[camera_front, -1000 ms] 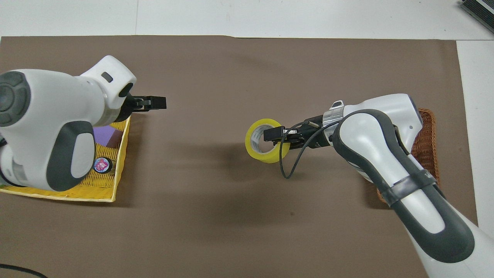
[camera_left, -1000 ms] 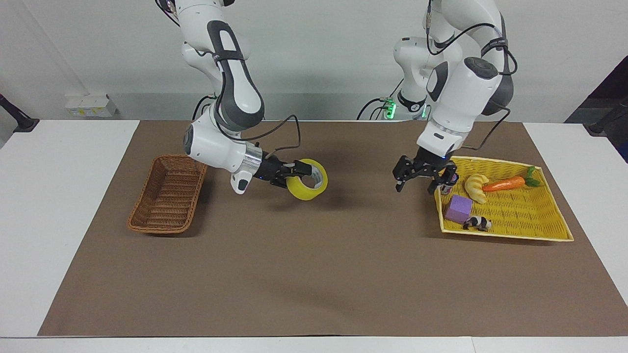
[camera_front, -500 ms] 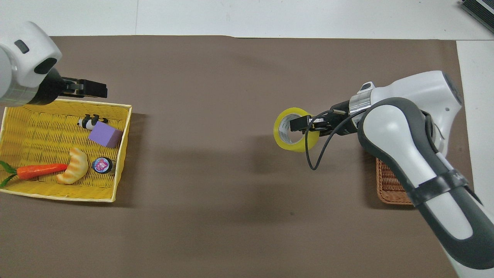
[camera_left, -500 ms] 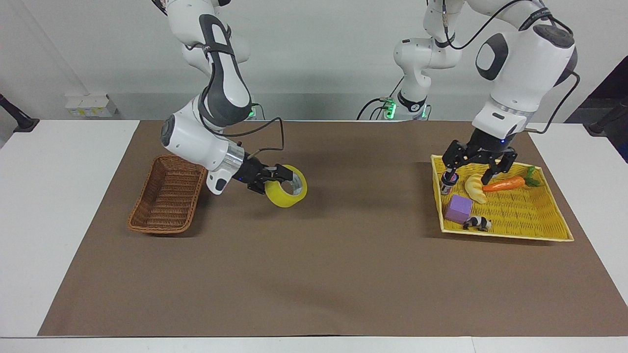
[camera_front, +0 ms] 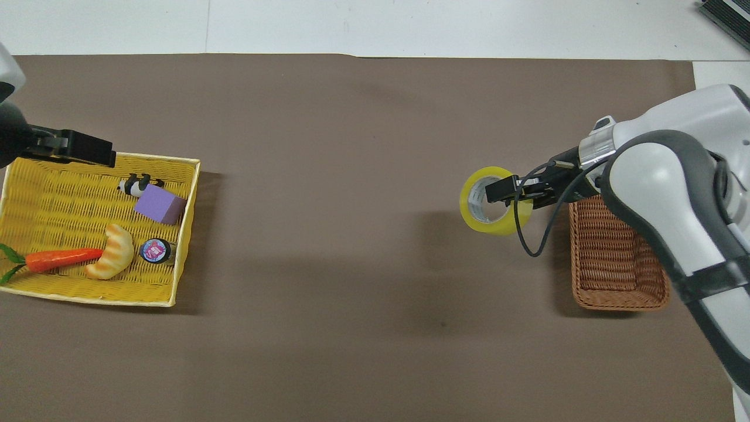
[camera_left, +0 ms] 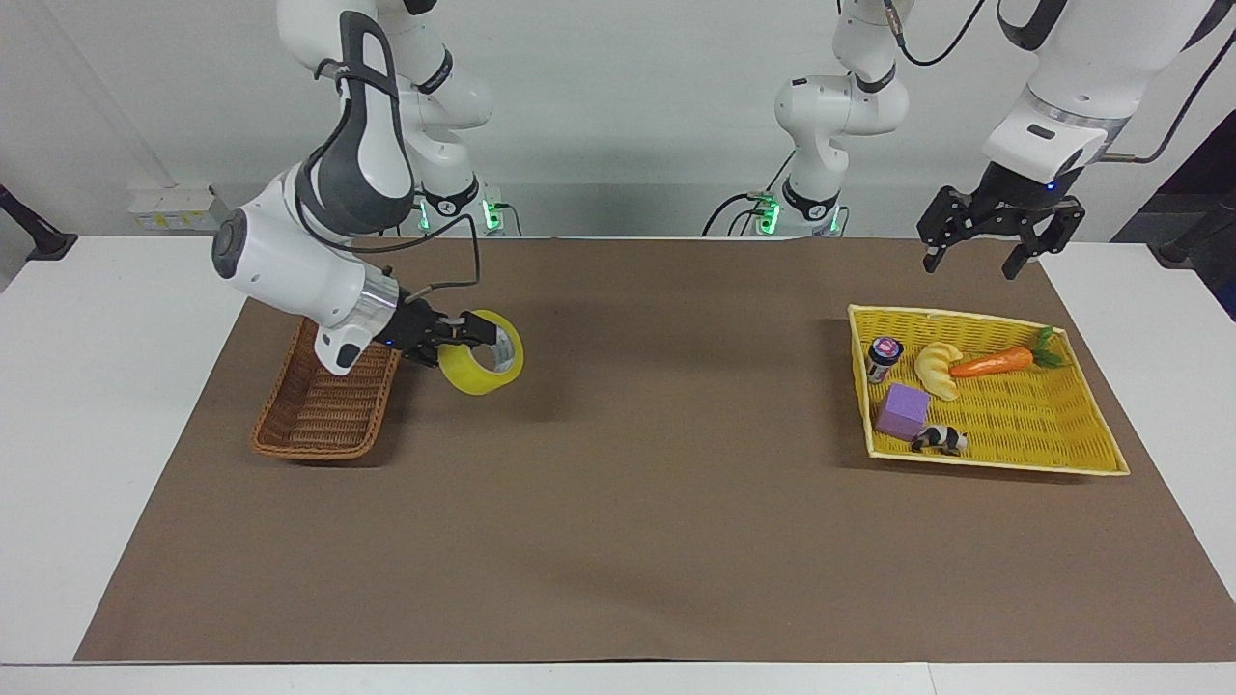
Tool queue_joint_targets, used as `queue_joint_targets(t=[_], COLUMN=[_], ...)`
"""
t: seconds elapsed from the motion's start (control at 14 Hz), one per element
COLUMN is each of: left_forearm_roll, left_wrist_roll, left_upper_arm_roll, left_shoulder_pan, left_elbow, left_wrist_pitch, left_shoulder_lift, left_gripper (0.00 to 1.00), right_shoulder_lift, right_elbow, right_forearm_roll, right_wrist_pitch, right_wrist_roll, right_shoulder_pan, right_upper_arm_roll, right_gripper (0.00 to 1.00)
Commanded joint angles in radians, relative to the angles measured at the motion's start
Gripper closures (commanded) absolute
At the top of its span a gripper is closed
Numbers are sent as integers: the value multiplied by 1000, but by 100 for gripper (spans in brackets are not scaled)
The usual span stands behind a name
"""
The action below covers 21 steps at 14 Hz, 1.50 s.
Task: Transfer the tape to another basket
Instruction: 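Carry the tape to the basket while the left gripper withdraws, then lower the tape into the wicker basket and open the right gripper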
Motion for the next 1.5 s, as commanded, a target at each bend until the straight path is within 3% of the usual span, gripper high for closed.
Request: queue_joint_targets(t=[0.0, 0.29, 0.64, 0.93, 1.29, 1.43], left_forearm_roll=[13, 20, 18, 18, 18, 18], left_wrist_roll=[14, 6, 6, 6, 6, 6], left_upper_arm_roll=[-10, -13, -10, -10, -10, -10], left_shoulder_pan=[9, 12, 15, 13, 13, 13], left_elbow=[14, -14, -26, -26, -26, -26], left_wrist_pitch=[-67, -90, -95, -95, -95, -95], left_shoulder_lift=[-5, -65, -76, -76, -76, -76], left_gripper=[0, 0, 0, 0, 0, 0], right_shoulder_lift=[-12, -8, -12, -49, -70, -83], right_elbow=[12, 41, 11, -90, -185, -239], right_forearm_roll=[-48, -154, -372, -536, -607, -636], right_wrist_pitch=[-64, -111, -23, 115, 168, 224], right_wrist_roll=[-58, -161, -179, -190, -199, -204], right_shoulder_pan=[-81, -170, -115, -104, -147, -151], right_upper_arm_roll=[11, 11, 12, 11, 11, 11], right_gripper=[100, 100, 100, 100, 100, 84])
